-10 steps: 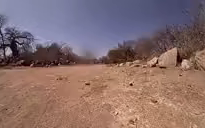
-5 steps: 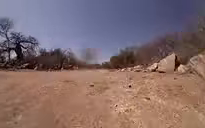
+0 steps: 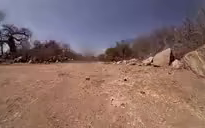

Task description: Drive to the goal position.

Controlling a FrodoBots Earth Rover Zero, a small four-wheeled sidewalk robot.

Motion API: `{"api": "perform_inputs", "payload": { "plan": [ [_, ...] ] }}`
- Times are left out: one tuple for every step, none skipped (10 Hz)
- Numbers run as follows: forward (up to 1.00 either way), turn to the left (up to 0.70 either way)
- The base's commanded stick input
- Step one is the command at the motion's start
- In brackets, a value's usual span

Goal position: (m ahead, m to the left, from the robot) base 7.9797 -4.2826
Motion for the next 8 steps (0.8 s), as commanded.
{"api": "perform_inputs", "payload": {
  "plan": [
    [0.00, 0.45],
    [0.00, 0.45],
    [0.00, 0.45],
    [0.12, 0.40],
    [0.58, 0.19],
    [1.00, 0.00],
    [1.00, 0.00],
    [1.00, 0.00]
  ]
}}
